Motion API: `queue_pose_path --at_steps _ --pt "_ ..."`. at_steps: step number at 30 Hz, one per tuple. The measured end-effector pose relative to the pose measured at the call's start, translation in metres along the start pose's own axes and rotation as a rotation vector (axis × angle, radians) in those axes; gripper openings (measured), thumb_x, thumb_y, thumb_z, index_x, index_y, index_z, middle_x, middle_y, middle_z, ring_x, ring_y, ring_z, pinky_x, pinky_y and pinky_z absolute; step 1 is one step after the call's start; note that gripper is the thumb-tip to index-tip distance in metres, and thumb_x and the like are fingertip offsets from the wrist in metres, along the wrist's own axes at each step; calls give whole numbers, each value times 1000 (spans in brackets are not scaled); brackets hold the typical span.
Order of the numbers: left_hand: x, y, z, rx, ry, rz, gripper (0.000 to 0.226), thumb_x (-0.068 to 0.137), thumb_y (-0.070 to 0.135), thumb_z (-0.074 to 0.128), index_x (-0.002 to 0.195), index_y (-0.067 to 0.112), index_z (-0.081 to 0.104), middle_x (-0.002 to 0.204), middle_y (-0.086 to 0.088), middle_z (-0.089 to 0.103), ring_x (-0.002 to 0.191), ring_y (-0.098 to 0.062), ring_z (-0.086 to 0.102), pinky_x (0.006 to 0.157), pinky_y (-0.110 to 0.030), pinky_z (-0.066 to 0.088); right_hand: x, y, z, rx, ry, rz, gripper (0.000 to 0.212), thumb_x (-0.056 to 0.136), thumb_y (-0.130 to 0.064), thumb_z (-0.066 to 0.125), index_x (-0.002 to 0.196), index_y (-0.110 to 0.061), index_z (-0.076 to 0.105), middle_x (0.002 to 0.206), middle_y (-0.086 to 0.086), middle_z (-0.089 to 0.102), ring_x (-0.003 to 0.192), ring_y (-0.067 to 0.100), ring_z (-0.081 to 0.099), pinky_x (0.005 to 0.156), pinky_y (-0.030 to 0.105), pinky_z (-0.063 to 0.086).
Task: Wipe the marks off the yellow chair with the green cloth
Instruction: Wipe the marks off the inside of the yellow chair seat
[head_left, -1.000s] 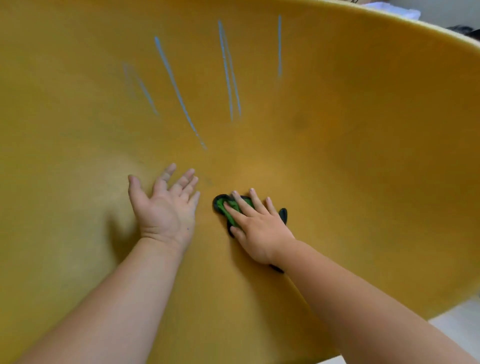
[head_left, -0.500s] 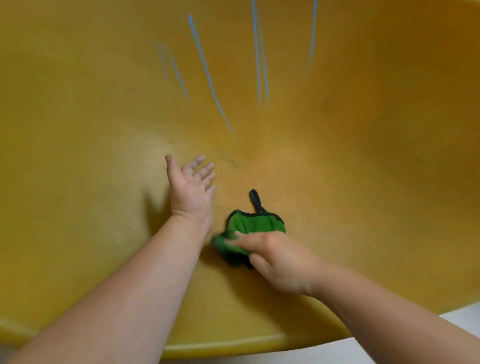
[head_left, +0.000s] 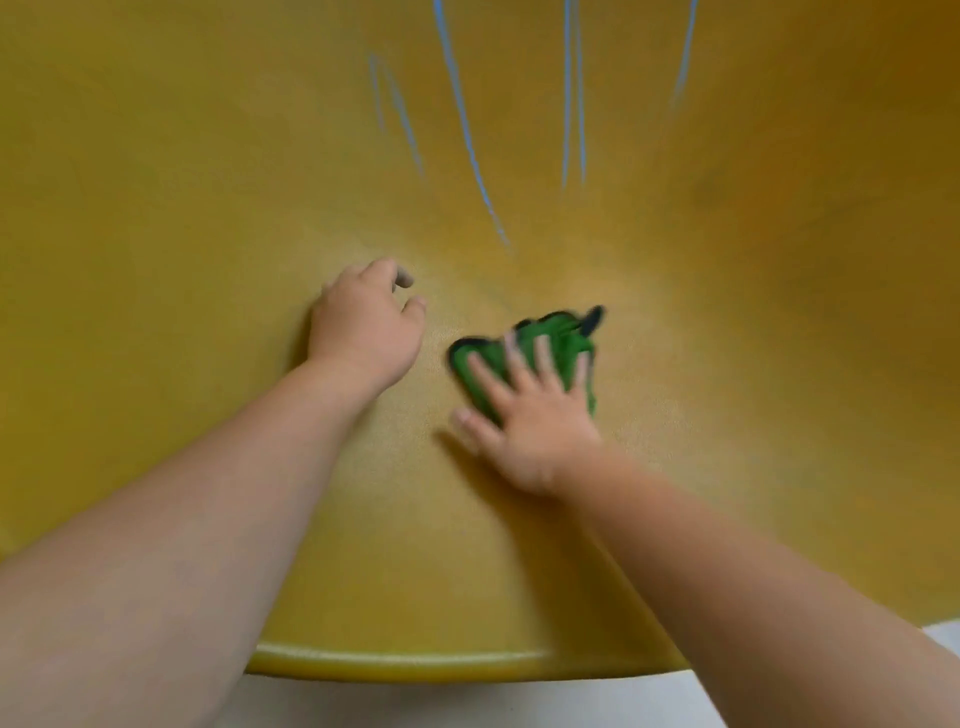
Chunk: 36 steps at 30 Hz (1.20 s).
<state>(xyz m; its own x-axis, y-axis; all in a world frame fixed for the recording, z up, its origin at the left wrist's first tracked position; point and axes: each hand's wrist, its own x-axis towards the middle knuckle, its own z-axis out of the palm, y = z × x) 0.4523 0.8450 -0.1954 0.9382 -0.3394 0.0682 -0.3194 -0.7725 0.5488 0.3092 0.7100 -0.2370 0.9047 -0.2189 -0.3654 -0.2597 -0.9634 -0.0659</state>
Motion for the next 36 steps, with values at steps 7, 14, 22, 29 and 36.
queue_pose_path --at_steps 7,14,22,29,36 --pt "4 -2 -20 599 -163 238 46 89 48 50 128 25 53 131 -9 50 126 -32 40 104 -47 33 -94 17 -1 51 -251 -464 64 90 -80 6 149 -64 -13 161 -23 -32 151 25 -29 116 42 -24" --pt "19 -26 -18 887 -95 194 92 79 79 33 153 26 24 164 -8 5 150 -35 0 115 -66 3 51 126 -32 -7 106 403 84 76 -93 -7 151 -56 -20 165 3 -31 150 47 -23 112 78 -6" --pt "20 -17 -30 925 -130 146 106 67 86 45 153 26 27 165 -5 7 150 -33 0 115 -66 5 108 -27 -42 4 222 -282 76 94 -76 3 160 -41 -7 166 -5 -26 152 38 -23 119 67 -12" --pt "41 -4 -82 1095 -193 168 106 66 85 51 152 29 26 165 -8 0 149 -38 -5 111 -72 5 162 91 -114 -273 576 -55 66 98 -74 16 158 -50 8 169 -6 -15 156 40 -3 118 71 -4" --pt "94 8 -154 1320 -34 305 102 71 84 46 154 36 10 164 -10 -11 149 -39 -7 111 -73 3 176 -43 -110 51 576 -34 87 92 -82 11 161 -33 -8 166 5 -29 153 44 -15 117 71 -10"
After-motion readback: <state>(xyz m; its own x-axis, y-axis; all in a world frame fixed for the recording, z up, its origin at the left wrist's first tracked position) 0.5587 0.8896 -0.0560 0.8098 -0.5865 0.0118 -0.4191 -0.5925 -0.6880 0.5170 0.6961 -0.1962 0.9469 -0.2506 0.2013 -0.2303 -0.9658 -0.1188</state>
